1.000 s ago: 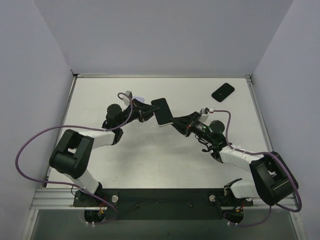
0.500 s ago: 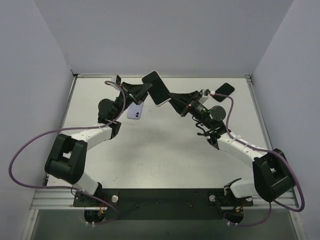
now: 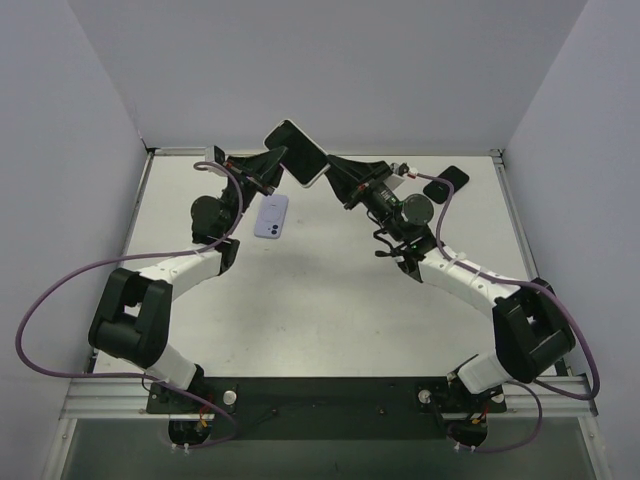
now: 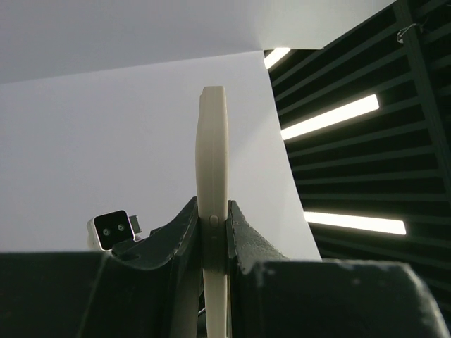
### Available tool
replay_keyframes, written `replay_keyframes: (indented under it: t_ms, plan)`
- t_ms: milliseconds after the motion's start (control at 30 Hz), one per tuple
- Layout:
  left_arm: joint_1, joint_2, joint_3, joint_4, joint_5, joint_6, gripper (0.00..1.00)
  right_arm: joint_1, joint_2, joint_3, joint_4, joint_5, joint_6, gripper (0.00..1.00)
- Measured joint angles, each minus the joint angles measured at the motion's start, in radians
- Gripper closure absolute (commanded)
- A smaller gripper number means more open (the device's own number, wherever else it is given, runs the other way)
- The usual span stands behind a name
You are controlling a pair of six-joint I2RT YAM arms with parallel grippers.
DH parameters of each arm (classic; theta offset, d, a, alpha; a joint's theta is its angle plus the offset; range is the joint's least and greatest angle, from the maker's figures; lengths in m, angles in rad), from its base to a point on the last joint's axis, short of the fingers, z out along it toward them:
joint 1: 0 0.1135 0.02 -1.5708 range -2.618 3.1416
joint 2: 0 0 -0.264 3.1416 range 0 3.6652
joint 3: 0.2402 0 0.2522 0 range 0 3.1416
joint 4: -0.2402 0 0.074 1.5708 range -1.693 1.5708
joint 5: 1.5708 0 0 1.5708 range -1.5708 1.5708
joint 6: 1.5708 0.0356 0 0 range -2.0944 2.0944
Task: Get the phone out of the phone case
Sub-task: Remove the phone case from the phone.
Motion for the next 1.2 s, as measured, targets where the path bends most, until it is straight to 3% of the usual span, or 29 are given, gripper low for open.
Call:
replay_keyframes:
  t_ms: [500,833,900,933,967,1200]
  plan:
    - [0.005,-0.002,0.01,0.011,-0.057,-0.021,1.0,0.023,0.052,0.064,0.021,0.042,0.006,1.0]
    - [-0.005,-0.071,0.01,-0.011,0.106,0.018,1.0,-0.019,-0.136,-0.057,-0.005,-0.114,-0.22,1.0]
    - [-0.008,-0.087,0.013,-0.019,0.132,0.023,1.0,-0.029,-0.168,-0.056,-0.043,-0.16,-0.267,0.88]
    - [-0.008,-0.092,0.017,-0.031,0.146,0.031,1.0,-0.034,-0.185,-0.048,-0.085,-0.186,-0.304,0.75]
    - [-0.006,-0.096,0.023,-0.049,0.159,0.037,1.0,-0.039,-0.191,-0.042,-0.106,-0.194,-0.323,0.73]
    - [-0.004,-0.139,0.063,-0.235,0.244,0.106,1.0,-0.05,-0.263,0.041,-0.44,-0.236,-0.547,0.72]
